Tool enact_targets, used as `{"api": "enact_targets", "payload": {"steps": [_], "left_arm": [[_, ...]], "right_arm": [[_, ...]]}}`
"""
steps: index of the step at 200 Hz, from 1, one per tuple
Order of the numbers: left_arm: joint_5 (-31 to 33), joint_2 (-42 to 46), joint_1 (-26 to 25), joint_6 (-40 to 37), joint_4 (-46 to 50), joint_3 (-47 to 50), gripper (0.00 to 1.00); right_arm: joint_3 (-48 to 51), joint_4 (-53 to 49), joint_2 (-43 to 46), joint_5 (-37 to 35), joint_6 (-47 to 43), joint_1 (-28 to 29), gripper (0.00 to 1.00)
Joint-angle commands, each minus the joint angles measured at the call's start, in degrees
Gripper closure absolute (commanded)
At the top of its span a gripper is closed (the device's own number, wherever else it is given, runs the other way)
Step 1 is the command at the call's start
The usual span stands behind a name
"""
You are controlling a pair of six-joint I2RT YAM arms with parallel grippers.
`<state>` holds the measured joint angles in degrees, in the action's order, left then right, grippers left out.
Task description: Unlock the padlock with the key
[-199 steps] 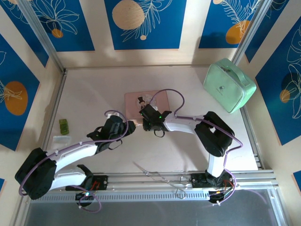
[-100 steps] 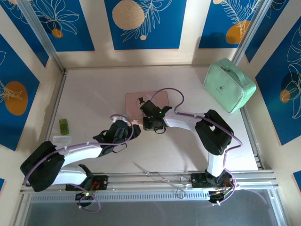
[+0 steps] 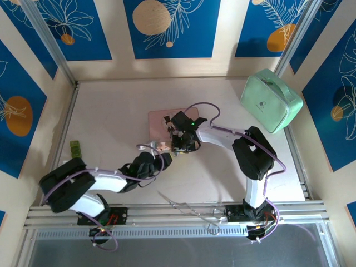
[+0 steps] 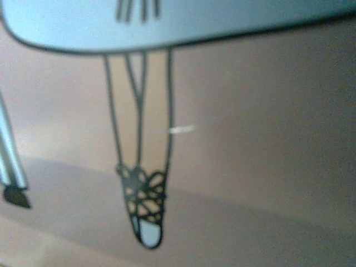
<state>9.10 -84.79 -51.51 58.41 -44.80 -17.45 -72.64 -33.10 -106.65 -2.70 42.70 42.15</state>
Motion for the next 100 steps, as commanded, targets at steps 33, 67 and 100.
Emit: {"api": "enact_targets", "payload": {"steps": [33,67,100], "left_arm": [[-1.7,-10.3,-0.4,-3.0,-19.5,0.0,0.59],[-3.8,-13.1,-0.5,-4.9,-19.9,-2.2,0.59],[-2.9,-14.6,-0.1,-4.1,-15.5,-4.5,0.62]], "right_arm": [[0.0,-2.8,-0.7,8.1,0.0,-1.0,0.80],[0.4,-1.7,-1.5,9.6,0.4,-1.8,0.80],[0.5,-1.5,-1.5,10.2,0.2,-2.0,0.80]]}}
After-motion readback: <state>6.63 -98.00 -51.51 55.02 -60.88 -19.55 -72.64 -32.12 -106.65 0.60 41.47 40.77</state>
